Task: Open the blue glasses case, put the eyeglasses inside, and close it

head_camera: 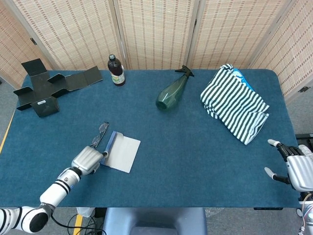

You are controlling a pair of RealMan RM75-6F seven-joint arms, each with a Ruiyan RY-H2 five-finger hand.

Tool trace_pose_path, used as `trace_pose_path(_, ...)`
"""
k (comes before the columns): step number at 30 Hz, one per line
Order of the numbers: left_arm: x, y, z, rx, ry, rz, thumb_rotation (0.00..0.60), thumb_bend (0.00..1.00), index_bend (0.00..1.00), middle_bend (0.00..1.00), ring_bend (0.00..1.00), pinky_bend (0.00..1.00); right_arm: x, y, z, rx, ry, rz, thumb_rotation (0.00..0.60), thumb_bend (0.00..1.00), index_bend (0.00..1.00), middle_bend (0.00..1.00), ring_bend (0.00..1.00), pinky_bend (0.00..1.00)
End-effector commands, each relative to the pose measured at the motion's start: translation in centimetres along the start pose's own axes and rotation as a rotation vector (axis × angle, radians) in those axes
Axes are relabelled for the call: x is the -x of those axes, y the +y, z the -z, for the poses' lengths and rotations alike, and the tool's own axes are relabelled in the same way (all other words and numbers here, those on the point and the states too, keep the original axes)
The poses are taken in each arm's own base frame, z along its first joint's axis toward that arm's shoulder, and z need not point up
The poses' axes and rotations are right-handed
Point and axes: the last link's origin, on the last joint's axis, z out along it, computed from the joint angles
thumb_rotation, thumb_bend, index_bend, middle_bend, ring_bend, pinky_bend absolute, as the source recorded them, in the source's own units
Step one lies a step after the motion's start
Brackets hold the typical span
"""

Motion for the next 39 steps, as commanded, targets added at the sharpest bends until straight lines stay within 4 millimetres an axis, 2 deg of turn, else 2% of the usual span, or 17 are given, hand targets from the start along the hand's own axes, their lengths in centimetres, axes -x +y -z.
trace_pose_path(1,-0.9,-1.0,-0.2,-0.042,0.056,0.096,0.600,0.59,0.26,0.92,0.97,1.00,0.0,0.0,0.0,-0.002,0.000,-0.001,0.600,0.21,0.18,0.27,0.35,0.25)
trace_pose_path(11,-0.5,-2.3,-5.1,-0.140,0.022,0.170,0.600,0.59,0.21,0.92,0.97,1.00,-0.1,0.3,0.2,0.009,0.005,0.000,0.600,0.21,0.18,0.28,0.36,0.26)
trace_pose_path(20,-0.3,-2.3,-6.8,-0.176,-0.023,0.195,0.600,0.59,0.20,0.92,0.97,1.00,-0.1,0.4,0.4,0.018,0.005,0.001,0.600,0.21,0.18,0.28,0.36,0.26)
trace_pose_path(29,-1.4,0.7,-7.9,-0.100,-0.021,0.225,0.600,0.59,0.21,0.92,0.97,1.00,-0.3,0.7,0.4,0.029,0.010,0.002,0.600,0.21,0.18,0.28,0.36,0.26)
trace_pose_path(35,-2.1,3.1,-6.9,-0.002,-0.014,0.197,0.600,0.59,0.22,0.92,0.97,1.00,-0.1,1.0,0.6,0.042,0.005,0.000,0.600,0.21,0.18,0.28,0.37,0.26)
trace_pose_path(39,-2.5,5.1,-5.5,0.082,0.006,0.165,0.600,0.59,0.23,0.92,0.97,1.00,-0.1,0.9,0.5,0.038,0.005,-0.002,0.600,0.21,0.18,0.28,0.37,0.26)
